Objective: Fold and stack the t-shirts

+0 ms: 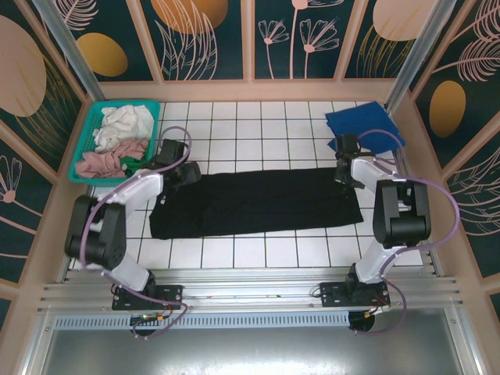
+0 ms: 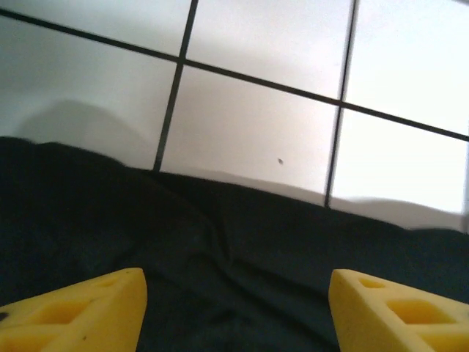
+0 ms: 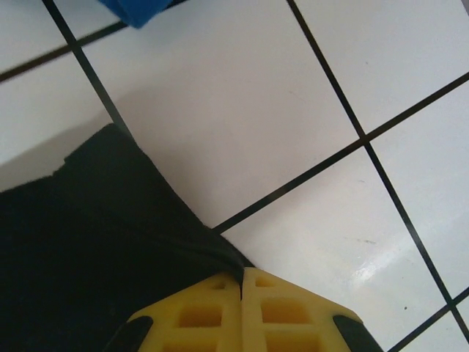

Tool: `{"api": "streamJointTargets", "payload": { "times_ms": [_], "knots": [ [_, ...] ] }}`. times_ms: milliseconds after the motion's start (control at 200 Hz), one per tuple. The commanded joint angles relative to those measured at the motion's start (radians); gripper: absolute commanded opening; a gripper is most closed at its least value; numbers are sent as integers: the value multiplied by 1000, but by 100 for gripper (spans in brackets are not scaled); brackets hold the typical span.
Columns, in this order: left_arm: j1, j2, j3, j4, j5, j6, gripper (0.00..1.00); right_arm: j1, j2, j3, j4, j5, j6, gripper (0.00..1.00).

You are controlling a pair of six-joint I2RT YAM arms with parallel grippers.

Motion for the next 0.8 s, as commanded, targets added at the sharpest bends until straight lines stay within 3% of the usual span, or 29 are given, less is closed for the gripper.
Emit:
{"api": "streamJointTargets", "payload": {
  "times_ms": [0, 75, 205, 425, 611, 691, 796],
  "knots": [
    [-1, -148, -120, -74, 0, -35, 72, -51, -78, -46, 75, -158, 18, 0],
    [-46, -230, -193, -80, 18, -72, 73, -83, -97, -64, 95, -224, 22, 0],
    [-238, -265, -255, -55, 15, -126, 75, -128, -112, -82, 121, -310, 19, 0],
    [-305, -214, -326, 28, 62, -125, 69, -172, -110, -100, 158, -427, 21, 0],
    [-306, -180, -261, -37, -34, -101, 23, -182, -119, -87, 154, -442, 29, 0],
    [-306, -181, -181, -91, -103, -73, 12, -183, -122, -64, 140, -442, 30, 0],
    [-305, -149, -38, -161, -196, -11, 5, -183, -119, -25, 122, -445, 30, 0]
  ]
}}
